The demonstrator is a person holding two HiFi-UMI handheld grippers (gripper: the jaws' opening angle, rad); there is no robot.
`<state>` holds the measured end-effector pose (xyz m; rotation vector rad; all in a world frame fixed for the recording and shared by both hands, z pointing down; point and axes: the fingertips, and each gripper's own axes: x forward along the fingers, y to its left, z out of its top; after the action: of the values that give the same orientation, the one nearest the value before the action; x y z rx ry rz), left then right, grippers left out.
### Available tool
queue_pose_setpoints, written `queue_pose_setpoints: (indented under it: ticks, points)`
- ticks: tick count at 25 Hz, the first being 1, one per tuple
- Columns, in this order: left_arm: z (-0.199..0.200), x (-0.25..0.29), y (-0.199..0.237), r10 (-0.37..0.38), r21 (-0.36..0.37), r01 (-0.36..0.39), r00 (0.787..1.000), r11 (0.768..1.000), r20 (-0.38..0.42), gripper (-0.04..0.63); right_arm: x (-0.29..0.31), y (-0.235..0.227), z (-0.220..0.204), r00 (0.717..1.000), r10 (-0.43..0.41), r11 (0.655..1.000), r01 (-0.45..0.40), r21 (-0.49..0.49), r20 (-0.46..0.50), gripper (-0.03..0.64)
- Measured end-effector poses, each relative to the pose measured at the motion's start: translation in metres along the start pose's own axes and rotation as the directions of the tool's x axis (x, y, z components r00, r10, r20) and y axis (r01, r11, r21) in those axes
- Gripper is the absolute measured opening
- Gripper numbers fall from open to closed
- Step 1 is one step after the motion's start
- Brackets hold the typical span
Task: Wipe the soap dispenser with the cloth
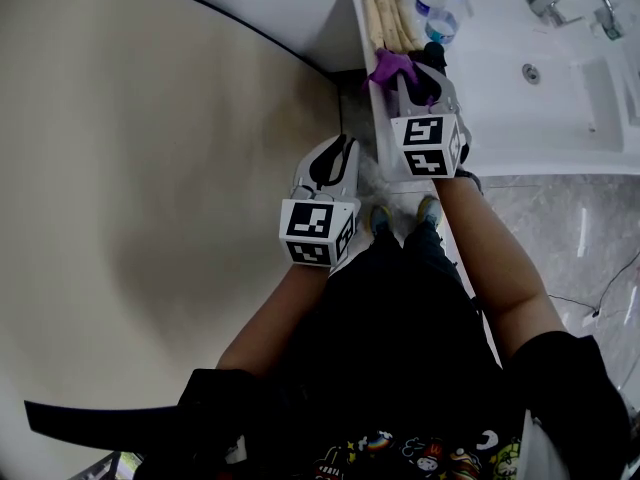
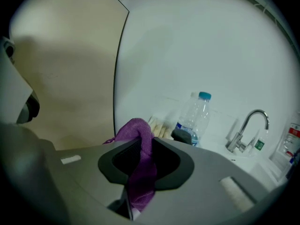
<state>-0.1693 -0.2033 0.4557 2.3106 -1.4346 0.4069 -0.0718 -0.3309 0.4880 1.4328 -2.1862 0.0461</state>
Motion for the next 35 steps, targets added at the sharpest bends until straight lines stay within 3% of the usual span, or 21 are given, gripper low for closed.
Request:
queue_pose_setpoints:
  ticks: [10,16,24,27,35]
  points:
    - [-0.001,0.007,-0.013,-0.020,-0.001,0.020,1.000,1.000,-0.002,0.041,-0.019,-0.014,-0.041,0.995,0.040,0.999,-0.037,0.035,-0.088,0.103]
    - [0.000,0.018,-0.025,-0.029,-0.004,0.029,1.000,1.000,-0.002,0.041,-0.038,-0.027,-0.053,0.994,0.065,0.998,-0.064,0.021,-0.087,0.101]
    - [0.008,0.023,-0.043,-0.015,-0.005,0.015,1.000,1.000,0.013,0.041,-0.104,-0.044,0.017,0.987,0.122,0.985,-0.134,0.113,0.103,0.101]
    - [0.012,0.027,-0.050,-0.011,-0.001,0.011,1.000,1.000,0.017,0.041,-0.117,-0.050,0.027,0.982,0.132,0.979,-0.150,0.136,0.133,0.101]
    - [0.008,0.030,-0.065,0.003,-0.001,-0.003,1.000,1.000,0.010,0.041,-0.101,-0.022,-0.050,0.976,0.218,0.971,-0.214,0.102,-0.026,0.101]
